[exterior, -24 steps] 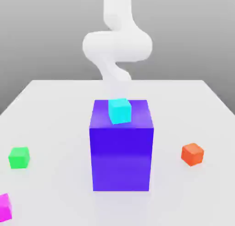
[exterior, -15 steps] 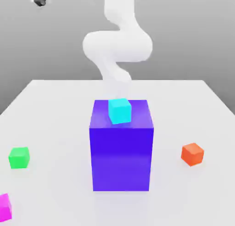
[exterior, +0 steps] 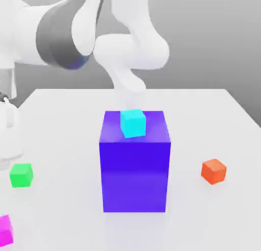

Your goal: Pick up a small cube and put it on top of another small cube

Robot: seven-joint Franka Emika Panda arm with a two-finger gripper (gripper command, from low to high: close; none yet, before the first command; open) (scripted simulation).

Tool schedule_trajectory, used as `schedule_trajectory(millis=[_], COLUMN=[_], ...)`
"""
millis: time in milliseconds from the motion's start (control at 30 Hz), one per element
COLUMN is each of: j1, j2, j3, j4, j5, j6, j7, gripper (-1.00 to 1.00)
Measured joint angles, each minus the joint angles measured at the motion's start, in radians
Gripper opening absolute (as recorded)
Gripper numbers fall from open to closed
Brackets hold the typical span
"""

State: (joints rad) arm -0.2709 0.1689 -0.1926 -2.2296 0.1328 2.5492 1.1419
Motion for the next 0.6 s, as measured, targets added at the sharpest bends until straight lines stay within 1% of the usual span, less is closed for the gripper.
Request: schedule_trajectory(millis=[200,333,367,600], j1=[-0.058,-0.099,-0.107,-0.107], j2=[0.22,0.366,0.392,0.393], j3=[-0.038,-0.002,0.008,0.008], j4=[0.017,0.047,0.053,0.053], j5=[0.051,0.099,0.108,0.108], j6=[0.056,0.151,0.17,0.172], j7=[0.061,0.039,0.033,0.033], gripper=[0.0,0.0,-1.0,-1.0])
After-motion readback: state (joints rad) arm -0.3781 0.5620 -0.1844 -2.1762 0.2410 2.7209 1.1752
